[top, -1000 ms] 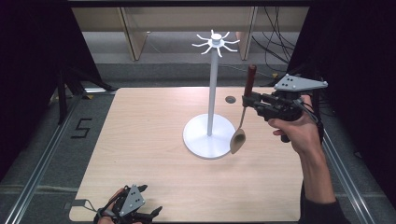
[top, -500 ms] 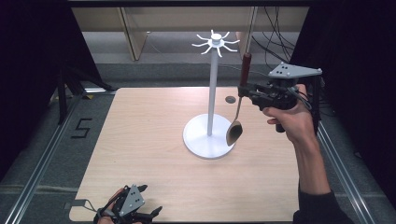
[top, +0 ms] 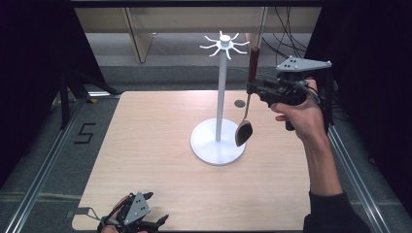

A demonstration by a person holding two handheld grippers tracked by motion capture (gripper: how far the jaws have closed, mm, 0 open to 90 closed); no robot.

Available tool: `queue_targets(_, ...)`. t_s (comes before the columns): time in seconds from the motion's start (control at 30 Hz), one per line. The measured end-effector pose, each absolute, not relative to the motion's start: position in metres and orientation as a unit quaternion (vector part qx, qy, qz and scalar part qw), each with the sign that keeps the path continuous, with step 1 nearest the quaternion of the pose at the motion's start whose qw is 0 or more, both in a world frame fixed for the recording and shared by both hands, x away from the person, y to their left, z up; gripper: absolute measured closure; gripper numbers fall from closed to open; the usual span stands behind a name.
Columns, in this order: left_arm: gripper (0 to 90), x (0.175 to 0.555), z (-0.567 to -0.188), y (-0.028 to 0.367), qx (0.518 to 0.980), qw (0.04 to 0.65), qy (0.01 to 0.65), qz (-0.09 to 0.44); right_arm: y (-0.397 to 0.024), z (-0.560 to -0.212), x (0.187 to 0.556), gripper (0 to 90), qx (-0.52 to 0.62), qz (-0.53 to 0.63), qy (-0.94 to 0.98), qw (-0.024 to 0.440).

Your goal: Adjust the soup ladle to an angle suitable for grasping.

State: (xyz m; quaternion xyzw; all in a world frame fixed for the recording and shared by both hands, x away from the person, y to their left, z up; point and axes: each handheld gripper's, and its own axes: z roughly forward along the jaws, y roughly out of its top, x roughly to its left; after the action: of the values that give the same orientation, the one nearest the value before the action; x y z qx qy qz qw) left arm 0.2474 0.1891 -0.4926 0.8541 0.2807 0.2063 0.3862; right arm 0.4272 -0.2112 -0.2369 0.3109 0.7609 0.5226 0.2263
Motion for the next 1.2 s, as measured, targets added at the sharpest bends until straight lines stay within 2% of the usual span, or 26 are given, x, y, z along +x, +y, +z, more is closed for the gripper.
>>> queue_targets(1.2, 15.6, 0.246, -0.492, 0.189, 0.855, 0.389, 0.280, 0.199, -0.186, -0.233, 0.443, 73.9, 0.319, 0.498, 0.772, 0.233)
